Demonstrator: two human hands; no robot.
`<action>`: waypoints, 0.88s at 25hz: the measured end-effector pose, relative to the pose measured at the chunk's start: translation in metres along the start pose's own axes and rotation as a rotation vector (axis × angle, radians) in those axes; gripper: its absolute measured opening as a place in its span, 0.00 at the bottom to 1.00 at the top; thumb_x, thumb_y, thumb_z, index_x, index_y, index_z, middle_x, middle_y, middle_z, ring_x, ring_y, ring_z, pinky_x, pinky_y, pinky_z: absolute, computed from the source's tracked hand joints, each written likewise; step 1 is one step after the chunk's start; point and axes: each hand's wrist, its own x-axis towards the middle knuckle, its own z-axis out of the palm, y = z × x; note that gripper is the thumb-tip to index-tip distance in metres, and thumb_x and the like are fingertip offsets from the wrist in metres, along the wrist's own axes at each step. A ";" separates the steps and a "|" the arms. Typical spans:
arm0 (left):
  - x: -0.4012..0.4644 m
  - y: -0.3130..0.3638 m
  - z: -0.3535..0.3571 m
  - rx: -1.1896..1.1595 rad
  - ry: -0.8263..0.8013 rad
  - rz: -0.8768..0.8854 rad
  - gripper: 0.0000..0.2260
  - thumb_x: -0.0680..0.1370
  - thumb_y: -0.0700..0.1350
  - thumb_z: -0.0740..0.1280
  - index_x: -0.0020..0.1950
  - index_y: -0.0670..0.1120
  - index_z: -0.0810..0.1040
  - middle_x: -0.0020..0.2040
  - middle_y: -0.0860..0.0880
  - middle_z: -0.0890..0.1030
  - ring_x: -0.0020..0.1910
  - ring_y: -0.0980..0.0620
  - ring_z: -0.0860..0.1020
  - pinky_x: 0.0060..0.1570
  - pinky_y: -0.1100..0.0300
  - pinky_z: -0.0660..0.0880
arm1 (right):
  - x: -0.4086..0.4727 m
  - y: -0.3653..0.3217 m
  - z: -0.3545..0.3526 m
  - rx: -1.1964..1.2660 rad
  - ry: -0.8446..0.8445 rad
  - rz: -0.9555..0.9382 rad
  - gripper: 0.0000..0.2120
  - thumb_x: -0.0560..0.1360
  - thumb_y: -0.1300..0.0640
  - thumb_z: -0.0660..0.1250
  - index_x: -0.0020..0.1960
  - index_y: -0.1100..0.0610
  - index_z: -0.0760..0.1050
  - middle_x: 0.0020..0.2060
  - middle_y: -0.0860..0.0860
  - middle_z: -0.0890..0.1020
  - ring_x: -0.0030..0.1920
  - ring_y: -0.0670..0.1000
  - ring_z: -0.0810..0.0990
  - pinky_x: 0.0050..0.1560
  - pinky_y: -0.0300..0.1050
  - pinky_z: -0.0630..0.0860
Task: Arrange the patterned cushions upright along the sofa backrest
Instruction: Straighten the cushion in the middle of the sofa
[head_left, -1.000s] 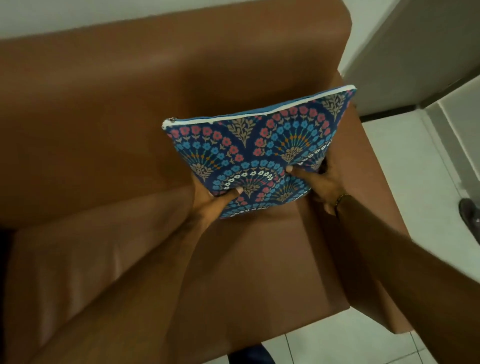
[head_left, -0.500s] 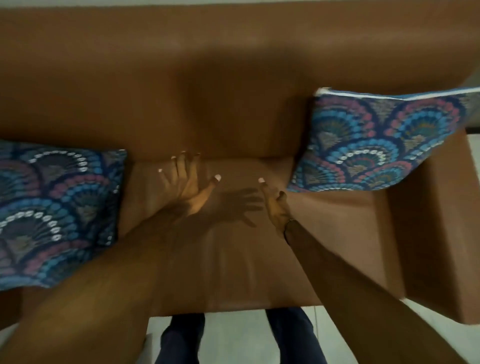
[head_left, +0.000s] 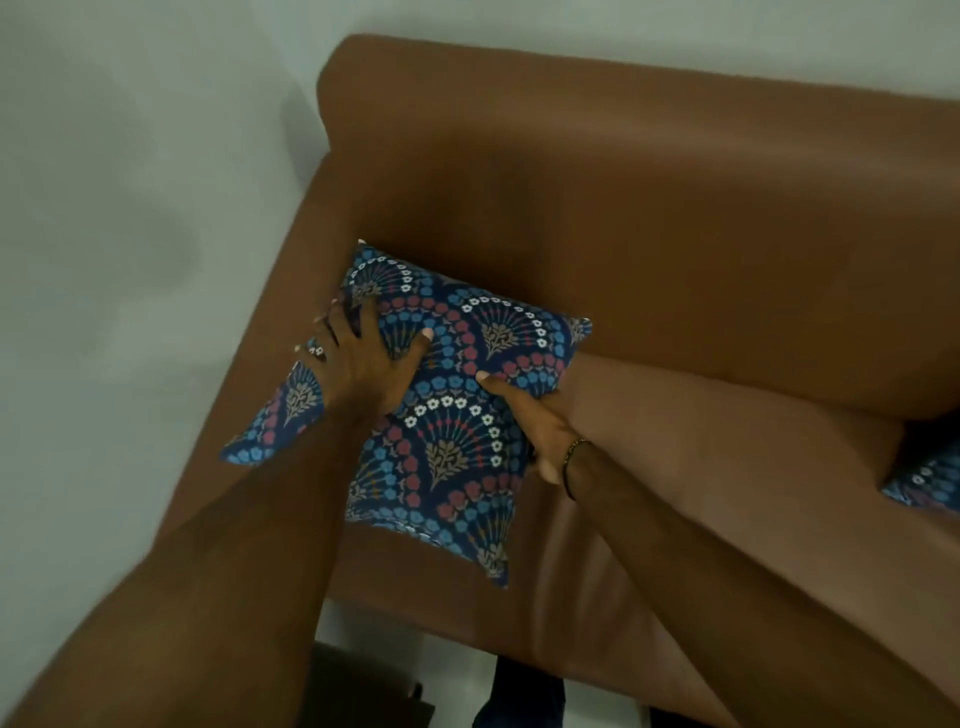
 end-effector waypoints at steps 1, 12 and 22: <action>0.007 -0.012 0.000 -0.053 -0.012 -0.040 0.48 0.75 0.78 0.59 0.86 0.52 0.52 0.86 0.37 0.56 0.84 0.31 0.56 0.78 0.26 0.50 | 0.001 0.001 0.004 -0.002 -0.001 -0.001 0.43 0.66 0.36 0.84 0.75 0.52 0.76 0.69 0.51 0.84 0.68 0.58 0.82 0.71 0.60 0.79; -0.010 0.069 -0.041 -0.841 -0.037 -0.172 0.53 0.53 0.71 0.84 0.73 0.48 0.77 0.69 0.48 0.83 0.64 0.46 0.83 0.65 0.47 0.81 | -0.046 -0.024 -0.102 0.214 0.071 -0.038 0.14 0.75 0.62 0.80 0.59 0.55 0.85 0.57 0.55 0.91 0.54 0.56 0.90 0.55 0.56 0.87; -0.089 0.273 0.075 -1.004 -0.413 0.246 0.42 0.68 0.41 0.86 0.76 0.54 0.68 0.68 0.57 0.78 0.63 0.64 0.77 0.62 0.64 0.77 | -0.085 -0.033 -0.358 0.015 0.508 -0.327 0.42 0.66 0.69 0.85 0.75 0.54 0.73 0.65 0.52 0.85 0.53 0.43 0.86 0.42 0.43 0.87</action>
